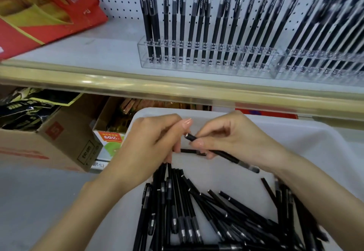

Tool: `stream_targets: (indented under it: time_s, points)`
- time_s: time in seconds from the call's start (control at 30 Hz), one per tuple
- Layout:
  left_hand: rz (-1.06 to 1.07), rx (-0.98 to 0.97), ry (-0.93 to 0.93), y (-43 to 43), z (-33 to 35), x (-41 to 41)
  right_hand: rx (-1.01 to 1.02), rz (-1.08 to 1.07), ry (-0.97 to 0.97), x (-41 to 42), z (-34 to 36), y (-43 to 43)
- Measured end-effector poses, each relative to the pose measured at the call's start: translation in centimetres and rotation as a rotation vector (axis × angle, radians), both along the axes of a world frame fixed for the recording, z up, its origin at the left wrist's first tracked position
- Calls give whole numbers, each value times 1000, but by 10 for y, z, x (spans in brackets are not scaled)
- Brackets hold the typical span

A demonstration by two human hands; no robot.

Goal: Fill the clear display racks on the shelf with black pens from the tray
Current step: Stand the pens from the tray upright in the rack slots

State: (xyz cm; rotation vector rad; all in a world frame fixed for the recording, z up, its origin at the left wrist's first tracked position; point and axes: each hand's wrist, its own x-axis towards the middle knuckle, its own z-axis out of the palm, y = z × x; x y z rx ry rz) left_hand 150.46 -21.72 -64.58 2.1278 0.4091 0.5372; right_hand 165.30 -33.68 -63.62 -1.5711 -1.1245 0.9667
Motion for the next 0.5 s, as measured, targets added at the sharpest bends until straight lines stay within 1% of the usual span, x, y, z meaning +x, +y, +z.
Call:
stream_targets:
  time_s: [0.2,0.27,0.37,0.43,0.5]
  points:
    - [-33,-45,6,5,7,12,48,8,-84,7,21,3]
    - [-37,-27,-4,9,8,14,10,12,-126,12,26,2]
    - [4,4,-37,20,13,10,-111,28,-192,25,36,-3]
    - [43,-24,-78,31,16,4,-161,7,-176,35,43,-8]
    - [52,-52,-106,38,19,0,-170,-35,-102,42,49,-12]
